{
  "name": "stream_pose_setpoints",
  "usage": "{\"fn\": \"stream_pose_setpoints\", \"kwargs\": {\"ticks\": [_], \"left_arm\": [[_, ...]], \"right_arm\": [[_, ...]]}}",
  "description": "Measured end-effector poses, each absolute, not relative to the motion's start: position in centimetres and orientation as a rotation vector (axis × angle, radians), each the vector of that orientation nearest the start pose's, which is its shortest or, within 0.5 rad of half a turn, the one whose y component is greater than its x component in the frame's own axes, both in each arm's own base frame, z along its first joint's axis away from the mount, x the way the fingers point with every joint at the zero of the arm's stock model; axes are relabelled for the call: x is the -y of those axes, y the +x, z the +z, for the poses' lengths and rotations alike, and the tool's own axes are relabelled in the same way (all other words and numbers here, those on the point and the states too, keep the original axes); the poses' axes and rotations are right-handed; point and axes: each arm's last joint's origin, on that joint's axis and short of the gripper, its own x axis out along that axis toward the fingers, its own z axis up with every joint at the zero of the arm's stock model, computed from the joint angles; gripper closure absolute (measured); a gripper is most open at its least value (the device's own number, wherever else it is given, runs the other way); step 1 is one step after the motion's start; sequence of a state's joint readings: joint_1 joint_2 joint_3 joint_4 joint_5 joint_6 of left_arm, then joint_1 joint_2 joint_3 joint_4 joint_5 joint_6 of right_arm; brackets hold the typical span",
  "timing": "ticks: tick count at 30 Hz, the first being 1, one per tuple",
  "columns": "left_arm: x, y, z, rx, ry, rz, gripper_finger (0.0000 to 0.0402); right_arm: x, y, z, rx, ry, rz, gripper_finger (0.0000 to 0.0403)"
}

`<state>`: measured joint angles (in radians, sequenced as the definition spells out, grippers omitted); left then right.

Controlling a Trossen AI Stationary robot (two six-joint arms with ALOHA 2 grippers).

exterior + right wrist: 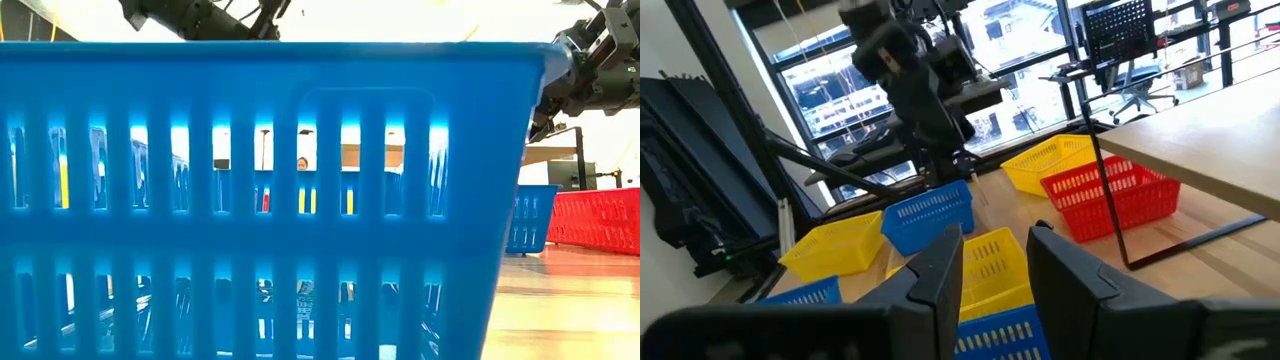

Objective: Stack baskets on shelf by color
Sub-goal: Put the middle yellow bin on the shelf

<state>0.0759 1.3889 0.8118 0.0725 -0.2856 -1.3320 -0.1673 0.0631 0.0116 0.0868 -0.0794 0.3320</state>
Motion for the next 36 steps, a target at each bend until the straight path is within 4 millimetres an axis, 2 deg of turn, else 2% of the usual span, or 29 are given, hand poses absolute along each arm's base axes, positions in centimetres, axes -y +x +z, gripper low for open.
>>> {"fn": "stream_pose_setpoints", "kwargs": {"ticks": [7,15,23,27,36], "left_arm": [[-2.2,30.1,21.6,-0.264,-1.277,0.639,0.0296],[-1.4,30.4,20.1,-0.340,-1.306,0.660,0.0296],[-1.8,30.5,19.5,-0.396,-1.348,0.664,0.0296],[-2.4,31.1,20.6,-0.403,-1.347,0.620,0.0296],[-3.5,31.9,25.7,-0.536,-1.210,0.670,0.0296]], "right_arm": [[1.5,10.0,17.1,0.056,0.486,-0.078,0.0302],[1.5,10.0,17.1,0.056,0.493,-0.078,0.0302],[1.5,10.0,17.1,0.056,0.493,-0.078,0.0302],[1.5,10.0,17.1,0.056,0.493,-0.078,0.0302],[1.5,10.0,17.1,0.056,0.493,-0.078,0.0302]]}}
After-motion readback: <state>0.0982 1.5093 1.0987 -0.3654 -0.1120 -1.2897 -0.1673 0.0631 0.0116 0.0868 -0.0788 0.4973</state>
